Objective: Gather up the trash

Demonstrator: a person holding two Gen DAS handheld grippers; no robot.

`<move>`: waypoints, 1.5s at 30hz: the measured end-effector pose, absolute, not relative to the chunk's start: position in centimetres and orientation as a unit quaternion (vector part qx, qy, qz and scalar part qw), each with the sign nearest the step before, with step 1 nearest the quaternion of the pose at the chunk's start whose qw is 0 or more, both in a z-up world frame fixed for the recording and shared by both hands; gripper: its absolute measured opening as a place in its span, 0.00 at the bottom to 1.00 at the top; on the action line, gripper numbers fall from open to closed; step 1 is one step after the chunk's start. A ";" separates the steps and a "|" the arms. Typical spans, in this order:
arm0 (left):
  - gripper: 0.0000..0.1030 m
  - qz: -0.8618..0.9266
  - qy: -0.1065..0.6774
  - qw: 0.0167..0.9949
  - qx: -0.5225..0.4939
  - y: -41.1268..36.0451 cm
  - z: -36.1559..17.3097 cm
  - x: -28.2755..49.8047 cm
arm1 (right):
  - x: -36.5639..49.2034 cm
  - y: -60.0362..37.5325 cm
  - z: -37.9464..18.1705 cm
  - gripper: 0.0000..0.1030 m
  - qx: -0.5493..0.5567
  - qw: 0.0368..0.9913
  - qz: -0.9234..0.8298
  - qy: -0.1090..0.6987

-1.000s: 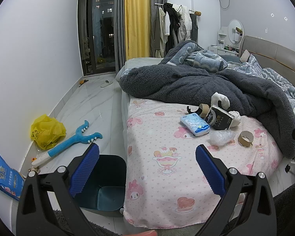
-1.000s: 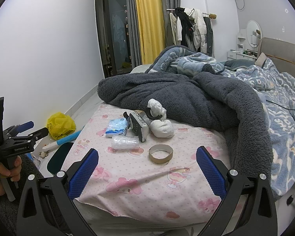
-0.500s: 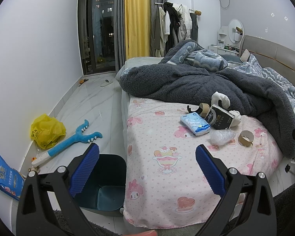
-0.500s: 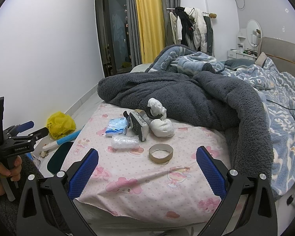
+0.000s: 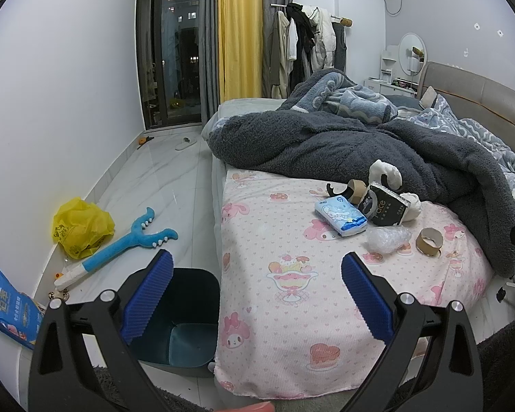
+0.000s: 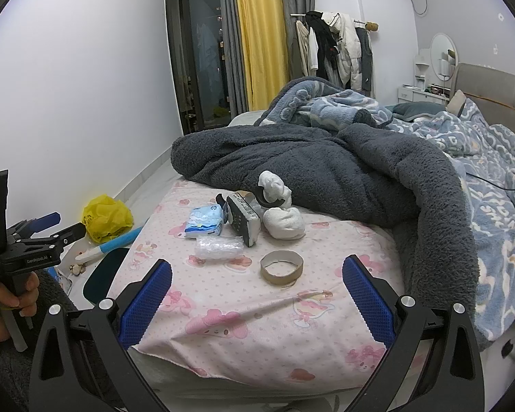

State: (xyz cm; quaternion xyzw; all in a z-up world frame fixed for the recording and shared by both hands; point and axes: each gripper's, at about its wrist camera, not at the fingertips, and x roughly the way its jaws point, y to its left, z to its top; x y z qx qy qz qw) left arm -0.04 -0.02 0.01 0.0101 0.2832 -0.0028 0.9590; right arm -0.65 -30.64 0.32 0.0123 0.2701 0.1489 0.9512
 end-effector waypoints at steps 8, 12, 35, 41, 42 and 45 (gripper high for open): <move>0.97 -0.002 0.284 0.959 0.010 0.0 0.0 0.0 | -0.6 -30.6 0.2 0.97 0.012 0.951 0.149 0.270; 0.97 -0.002 0.284 0.959 0.010 0.0 0.0 0.0 | -0.6 -30.6 0.3 0.97 0.013 0.951 0.149 0.270; 0.97 -0.012 0.289 0.957 0.006 0.1 -0.1 0.0 | 0.0 -30.5 -0.5 0.97 0.020 0.947 0.155 0.281; 0.97 -0.051 0.298 0.953 0.010 0.5 -1.6 0.1 | 1.7 -29.4 -1.6 0.97 0.006 0.941 0.158 0.300; 0.97 -0.055 0.301 0.952 0.009 0.3 -2.0 0.5 | 2.0 -29.4 -1.9 0.97 0.004 0.939 0.159 0.305; 0.96 -0.071 0.312 0.947 0.011 -0.7 -2.5 1.4 | 3.0 -29.3 -2.7 0.97 0.000 0.937 0.157 0.313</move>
